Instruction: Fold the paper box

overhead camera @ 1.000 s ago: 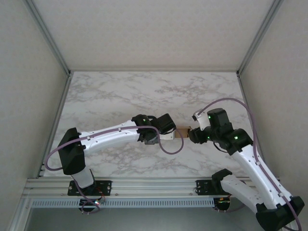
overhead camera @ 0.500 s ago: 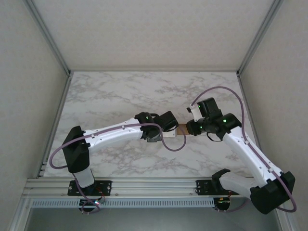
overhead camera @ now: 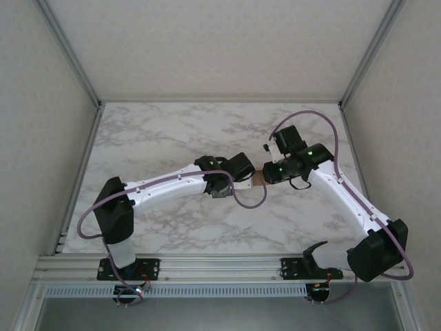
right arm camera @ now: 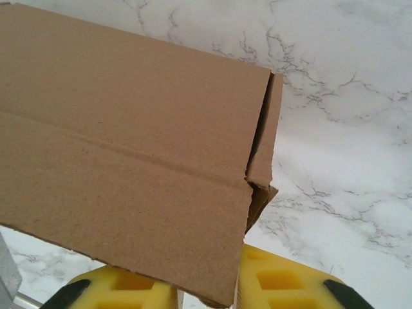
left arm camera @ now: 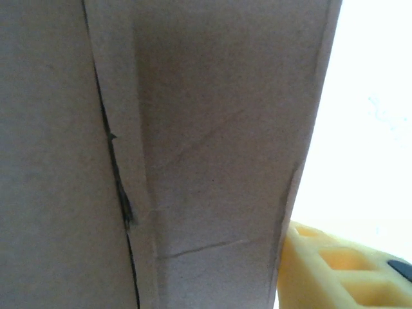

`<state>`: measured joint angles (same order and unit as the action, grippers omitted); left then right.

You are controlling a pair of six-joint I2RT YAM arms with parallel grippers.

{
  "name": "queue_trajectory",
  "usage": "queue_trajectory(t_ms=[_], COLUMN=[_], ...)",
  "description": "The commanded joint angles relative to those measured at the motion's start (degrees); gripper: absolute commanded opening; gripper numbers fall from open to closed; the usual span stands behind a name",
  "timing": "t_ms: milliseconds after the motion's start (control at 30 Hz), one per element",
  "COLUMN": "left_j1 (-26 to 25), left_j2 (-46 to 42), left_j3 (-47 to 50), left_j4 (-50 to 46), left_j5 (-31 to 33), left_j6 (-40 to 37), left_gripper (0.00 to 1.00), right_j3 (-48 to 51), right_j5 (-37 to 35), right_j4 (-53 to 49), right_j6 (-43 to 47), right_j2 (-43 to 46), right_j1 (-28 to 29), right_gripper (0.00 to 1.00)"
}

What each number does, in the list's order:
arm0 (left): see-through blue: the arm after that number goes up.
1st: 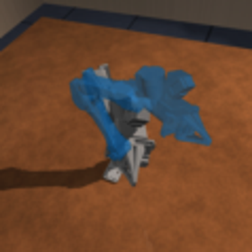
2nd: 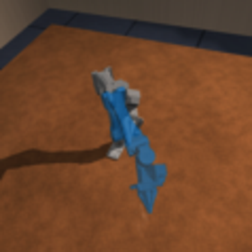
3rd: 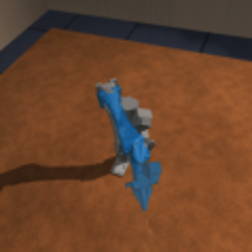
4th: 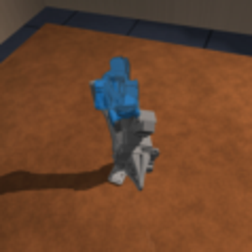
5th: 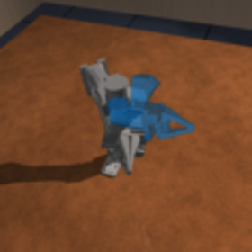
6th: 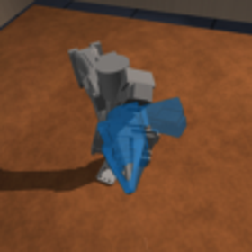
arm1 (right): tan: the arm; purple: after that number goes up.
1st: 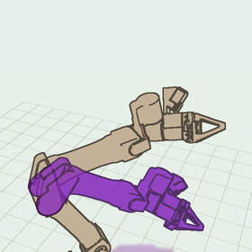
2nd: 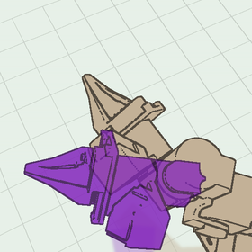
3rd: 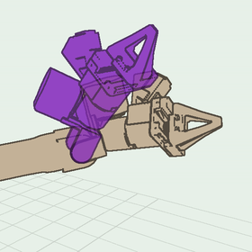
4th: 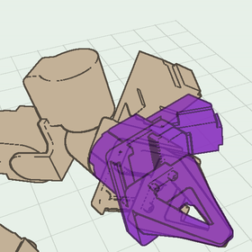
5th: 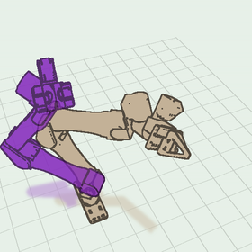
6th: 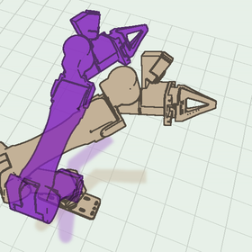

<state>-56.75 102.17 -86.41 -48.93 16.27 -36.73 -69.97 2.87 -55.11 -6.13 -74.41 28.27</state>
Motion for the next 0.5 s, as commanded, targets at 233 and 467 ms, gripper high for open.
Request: queue_trajectory(t_ms=[233,467], left_j1=[2.42,3.52], left_j2=[0.58,0.61], left_j3=[-3.23,-7.05], left_j4=[1.38,-0.8], left_j5=[-2.21,-7.83], left_j6=[-0.09,1.43], left_gripper=[0.35,0.36], right_j3=[-8.12,-10.57], right_j5=[0.39,2.03], right_j4=[-2.54,-3.99], right_j6=[-1.33,-2.29], right_j2=[-0.17,4.79], right_j1=[0.37,0.06], right_gripper=[0.59,0.63])
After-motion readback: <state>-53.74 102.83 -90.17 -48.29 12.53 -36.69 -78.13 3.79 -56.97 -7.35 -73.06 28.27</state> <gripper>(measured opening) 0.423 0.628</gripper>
